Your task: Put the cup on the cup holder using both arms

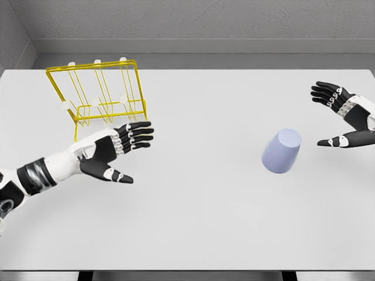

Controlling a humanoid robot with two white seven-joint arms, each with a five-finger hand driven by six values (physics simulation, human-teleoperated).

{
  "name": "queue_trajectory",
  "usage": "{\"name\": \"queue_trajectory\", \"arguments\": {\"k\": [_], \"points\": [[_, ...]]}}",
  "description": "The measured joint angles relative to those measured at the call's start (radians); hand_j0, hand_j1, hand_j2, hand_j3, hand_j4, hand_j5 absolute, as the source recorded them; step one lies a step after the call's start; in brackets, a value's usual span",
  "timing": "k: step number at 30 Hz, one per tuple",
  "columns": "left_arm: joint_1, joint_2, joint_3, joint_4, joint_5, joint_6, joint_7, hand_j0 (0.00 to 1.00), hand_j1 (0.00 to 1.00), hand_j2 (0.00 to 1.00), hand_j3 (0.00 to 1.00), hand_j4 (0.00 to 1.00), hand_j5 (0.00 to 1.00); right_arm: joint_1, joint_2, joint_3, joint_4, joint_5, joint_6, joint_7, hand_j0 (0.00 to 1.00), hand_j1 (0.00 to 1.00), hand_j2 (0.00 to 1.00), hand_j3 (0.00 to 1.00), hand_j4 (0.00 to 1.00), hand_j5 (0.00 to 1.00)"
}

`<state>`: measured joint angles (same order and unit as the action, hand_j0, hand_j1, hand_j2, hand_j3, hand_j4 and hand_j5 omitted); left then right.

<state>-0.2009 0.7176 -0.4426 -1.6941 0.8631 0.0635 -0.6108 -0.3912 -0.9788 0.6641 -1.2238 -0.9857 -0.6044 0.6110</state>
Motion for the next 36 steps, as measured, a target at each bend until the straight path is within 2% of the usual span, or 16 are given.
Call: {"name": "queue_trajectory", "arguments": {"k": [2, 6, 8, 13, 18, 25, 32, 36], "points": [[-0.041, -0.004, -0.036, 0.003, -0.002, 0.0, 0.0, 1.0, 1.0, 1.0, 1.0, 1.0, 1.0, 0.0, 0.001, 0.0, 0.0, 0.0, 0.0, 0.0, 1.0, 1.0, 1.0, 1.0, 1.0, 1.0], [-0.043, -0.015, -0.073, 0.011, -0.017, -0.001, 0.0, 1.0, 1.0, 1.0, 1.0, 1.0, 1.0, 0.002, 0.005, 0.0, 0.009, 0.001, 0.001, 0.0, 1.0, 1.0, 1.0, 1.0, 1.0, 1.0], [-0.04, -0.029, -0.079, 0.017, -0.051, -0.002, 0.0, 1.0, 1.0, 1.0, 1.0, 1.0, 1.0, 0.006, 0.008, 0.0, 0.017, 0.002, 0.001, 0.0, 1.0, 1.0, 1.0, 1.0, 1.0, 1.0], [-0.04, -0.076, -0.084, 0.019, -0.085, -0.007, 0.0, 1.0, 1.0, 1.0, 1.0, 1.0, 1.0, 0.014, 0.023, 0.001, 0.076, 0.035, 0.002, 0.0, 1.0, 1.0, 1.0, 1.0, 1.0, 1.0], [-0.035, -0.1, -0.084, 0.02, -0.098, -0.019, 0.0, 1.0, 1.0, 1.0, 1.0, 1.0, 1.0, 0.06, 0.049, 0.001, 0.118, 0.046, 0.006, 0.0, 1.0, 1.0, 1.0, 1.0, 1.0, 1.0], [-0.035, -0.138, -0.084, 0.023, -0.151, -0.023, 0.0, 1.0, 1.0, 1.0, 1.0, 1.0, 1.0, 0.101, 0.078, -0.002, 0.125, 0.045, 0.009, 0.0, 1.0, 1.0, 1.0, 1.0, 1.0, 1.0], [-0.04, -0.215, -0.075, 0.06, -0.205, -0.031, 0.0, 1.0, 1.0, 1.0, 1.0, 1.0, 1.0, 0.1, 0.127, -0.004, 0.129, 0.045, 0.01, 0.0, 1.0, 1.0, 1.0, 1.0, 1.0, 1.0], [-0.038, -0.239, -0.078, 0.069, -0.214, -0.097, 0.0, 1.0, 1.0, 1.0, 1.0, 1.0, 1.0, 0.1, 0.147, -0.002, 0.135, 0.044, 0.012, 0.0, 1.0, 1.0, 1.0, 1.0, 1.0, 1.0]]}}
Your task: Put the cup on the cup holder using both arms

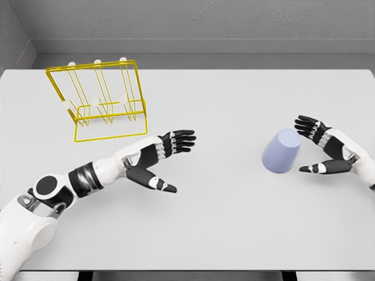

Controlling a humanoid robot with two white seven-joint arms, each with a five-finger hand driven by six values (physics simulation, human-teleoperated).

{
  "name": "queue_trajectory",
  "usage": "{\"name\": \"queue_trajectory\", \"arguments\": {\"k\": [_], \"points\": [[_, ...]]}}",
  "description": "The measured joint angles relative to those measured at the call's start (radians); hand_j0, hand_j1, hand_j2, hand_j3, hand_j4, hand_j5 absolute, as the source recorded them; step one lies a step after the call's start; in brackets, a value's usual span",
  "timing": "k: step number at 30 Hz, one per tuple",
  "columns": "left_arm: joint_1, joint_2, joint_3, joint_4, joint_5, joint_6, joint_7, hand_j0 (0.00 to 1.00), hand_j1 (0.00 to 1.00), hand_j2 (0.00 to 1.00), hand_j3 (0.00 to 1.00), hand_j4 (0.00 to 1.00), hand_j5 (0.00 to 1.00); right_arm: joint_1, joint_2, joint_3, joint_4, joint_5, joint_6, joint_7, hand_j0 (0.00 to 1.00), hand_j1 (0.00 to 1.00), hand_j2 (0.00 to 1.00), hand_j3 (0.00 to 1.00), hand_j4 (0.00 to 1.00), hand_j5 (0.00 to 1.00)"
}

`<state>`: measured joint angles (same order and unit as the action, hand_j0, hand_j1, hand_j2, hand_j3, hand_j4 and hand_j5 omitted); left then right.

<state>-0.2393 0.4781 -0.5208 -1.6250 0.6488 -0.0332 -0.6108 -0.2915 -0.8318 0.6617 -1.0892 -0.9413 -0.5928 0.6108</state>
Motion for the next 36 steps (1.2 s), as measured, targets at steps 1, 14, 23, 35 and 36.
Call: {"name": "queue_trajectory", "arguments": {"k": [1, 14, 23, 35, 36], "points": [[-0.002, -0.006, 0.0, 0.005, -0.001, -0.007, 0.0, 1.0, 1.0, 1.0, 1.0, 1.0, 1.0, 0.0, 0.006, 0.0, 0.001, 0.0, 0.0, 0.0, 1.0, 1.0, 1.0, 1.0, 1.0, 1.0], [0.002, -0.017, 0.005, 0.031, 0.016, -0.025, 0.0, 1.0, 1.0, 1.0, 1.0, 1.0, 1.0, -0.003, 0.049, 0.004, 0.006, 0.004, 0.002, 0.0, 1.0, 1.0, 1.0, 1.0, 1.0, 1.0], [0.017, 0.003, 0.005, 0.028, 0.022, -0.027, 0.0, 1.0, 1.0, 1.0, 1.0, 1.0, 1.0, -0.006, 0.059, 0.027, -0.002, 0.006, 0.001, 0.0, 1.0, 1.0, 1.0, 1.0, 1.0, 1.0], [0.029, 0.061, 0.014, 0.032, 0.012, -0.027, 0.0, 1.0, 1.0, 1.0, 1.0, 1.0, 1.0, -0.014, 0.083, 0.043, -0.003, 0.007, 0.001, 0.0, 1.0, 1.0, 1.0, 1.0, 1.0, 1.0], [0.032, 0.065, 0.02, 0.032, 0.012, -0.027, 0.0, 1.0, 1.0, 1.0, 1.0, 1.0, 1.0, -0.015, 0.085, 0.044, -0.003, 0.007, 0.002, 0.0, 1.0, 1.0, 1.0, 1.0, 1.0, 1.0]]}}
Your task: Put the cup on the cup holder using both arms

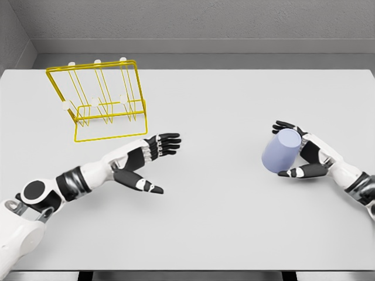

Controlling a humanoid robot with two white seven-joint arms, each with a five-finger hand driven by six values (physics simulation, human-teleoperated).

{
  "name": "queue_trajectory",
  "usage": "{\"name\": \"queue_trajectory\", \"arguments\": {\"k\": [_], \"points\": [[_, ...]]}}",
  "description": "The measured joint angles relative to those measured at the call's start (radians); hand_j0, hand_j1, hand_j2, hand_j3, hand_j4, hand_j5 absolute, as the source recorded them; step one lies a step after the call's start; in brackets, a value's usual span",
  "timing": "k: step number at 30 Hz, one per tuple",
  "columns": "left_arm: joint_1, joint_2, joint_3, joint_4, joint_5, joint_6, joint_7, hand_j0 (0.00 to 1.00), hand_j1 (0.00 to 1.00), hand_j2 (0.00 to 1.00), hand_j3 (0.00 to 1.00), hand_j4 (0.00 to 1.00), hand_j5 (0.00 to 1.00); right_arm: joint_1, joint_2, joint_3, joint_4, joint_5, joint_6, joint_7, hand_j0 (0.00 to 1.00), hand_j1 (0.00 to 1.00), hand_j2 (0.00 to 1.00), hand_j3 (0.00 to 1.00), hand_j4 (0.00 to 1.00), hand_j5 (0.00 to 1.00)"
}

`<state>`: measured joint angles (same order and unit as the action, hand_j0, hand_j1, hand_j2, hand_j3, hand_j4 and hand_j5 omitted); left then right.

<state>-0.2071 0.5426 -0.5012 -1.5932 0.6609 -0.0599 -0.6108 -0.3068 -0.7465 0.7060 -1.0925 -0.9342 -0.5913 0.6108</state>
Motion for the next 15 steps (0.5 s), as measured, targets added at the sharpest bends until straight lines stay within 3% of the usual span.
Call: {"name": "queue_trajectory", "arguments": {"k": [4, 12, 15], "points": [[0.0, 0.005, 0.012, -0.001, 0.001, 0.0, 0.0, 1.0, 1.0, 1.0, 1.0, 1.0, 1.0, -0.006, 0.005, 0.002, 0.001, -0.002, 0.002, 0.0, 0.98, 0.98, 0.98, 0.98, 0.98, 0.98], [0.011, 0.003, 0.016, -0.006, 0.004, -0.004, 0.0, 1.0, 1.0, 1.0, 1.0, 1.0, 1.0, -0.006, 0.008, 0.0, 0.006, -0.01, 0.025, -0.001, 0.74, 0.74, 0.74, 0.74, 0.74, 0.74], [0.011, 0.002, 0.016, -0.008, 0.005, -0.004, 0.0, 1.0, 1.0, 1.0, 1.0, 1.0, 1.0, -0.008, 0.008, 0.0, 0.007, -0.011, 0.027, -0.001, 0.7, 0.7, 0.7, 0.7, 0.7, 0.7]]}}
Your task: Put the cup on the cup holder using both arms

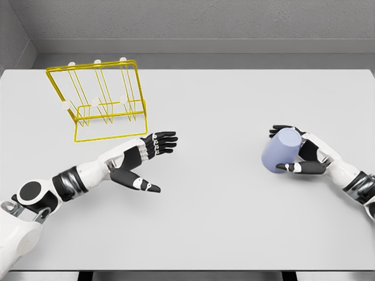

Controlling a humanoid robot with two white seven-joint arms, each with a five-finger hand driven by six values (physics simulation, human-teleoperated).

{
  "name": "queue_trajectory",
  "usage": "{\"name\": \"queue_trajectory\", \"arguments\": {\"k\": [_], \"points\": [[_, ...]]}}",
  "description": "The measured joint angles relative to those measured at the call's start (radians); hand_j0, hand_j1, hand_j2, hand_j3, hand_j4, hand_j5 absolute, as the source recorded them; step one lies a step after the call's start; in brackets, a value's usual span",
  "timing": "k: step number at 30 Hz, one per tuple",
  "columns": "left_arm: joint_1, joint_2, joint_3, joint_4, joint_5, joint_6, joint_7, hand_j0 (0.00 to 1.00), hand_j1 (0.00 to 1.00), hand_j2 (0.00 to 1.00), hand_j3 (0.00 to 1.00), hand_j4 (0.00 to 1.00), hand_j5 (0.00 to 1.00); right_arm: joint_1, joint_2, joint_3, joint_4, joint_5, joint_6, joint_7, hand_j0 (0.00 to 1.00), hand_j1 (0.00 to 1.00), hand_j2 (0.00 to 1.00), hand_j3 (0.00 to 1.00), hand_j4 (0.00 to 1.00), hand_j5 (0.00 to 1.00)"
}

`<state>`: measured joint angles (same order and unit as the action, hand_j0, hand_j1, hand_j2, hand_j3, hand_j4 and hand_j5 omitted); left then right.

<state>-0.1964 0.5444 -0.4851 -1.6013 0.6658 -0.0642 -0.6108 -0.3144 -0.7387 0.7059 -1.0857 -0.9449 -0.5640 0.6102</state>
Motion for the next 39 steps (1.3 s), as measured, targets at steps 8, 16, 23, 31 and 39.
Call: {"name": "queue_trajectory", "arguments": {"k": [8, 16, 23, 31, 39], "points": [[-0.003, 0.001, 0.0, 0.002, -0.003, 0.001, 0.0, 1.0, 1.0, 1.0, 1.0, 1.0, 1.0, -0.026, -0.005, 0.001, -0.005, 0.007, -0.004, 0.0, 0.69, 0.69, 0.69, 0.69, 0.69, 0.69], [-0.003, -0.001, 0.0, 0.005, -0.005, 0.003, 0.0, 1.0, 1.0, 1.0, 1.0, 1.0, 1.0, -0.041, -0.012, 0.001, -0.041, 0.008, -0.007, 0.0, 0.7, 0.7, 0.7, 0.7, 0.7, 0.7], [-0.003, -0.004, 0.003, 0.008, -0.005, 0.003, 0.0, 1.0, 1.0, 1.0, 1.0, 1.0, 1.0, -0.048, -0.006, 0.001, -0.107, 0.01, -0.009, 0.0, 0.7, 0.7, 0.7, 0.7, 0.7, 0.7], [-0.005, -0.008, 0.015, 0.01, -0.005, 0.003, 0.0, 1.0, 1.0, 1.0, 1.0, 1.0, 1.0, -0.064, 0.038, 0.032, -0.159, 0.015, -0.008, 0.0, 0.7, 0.7, 0.7, 0.7, 0.7, 0.7], [-0.002, -0.012, 0.027, 0.014, -0.005, 0.001, 0.0, 1.0, 1.0, 1.0, 1.0, 1.0, 1.0, -0.1, 0.12, 0.082, -0.17, 0.047, -0.001, 0.0, 0.71, 0.71, 0.71, 0.71, 0.71, 0.71]]}}
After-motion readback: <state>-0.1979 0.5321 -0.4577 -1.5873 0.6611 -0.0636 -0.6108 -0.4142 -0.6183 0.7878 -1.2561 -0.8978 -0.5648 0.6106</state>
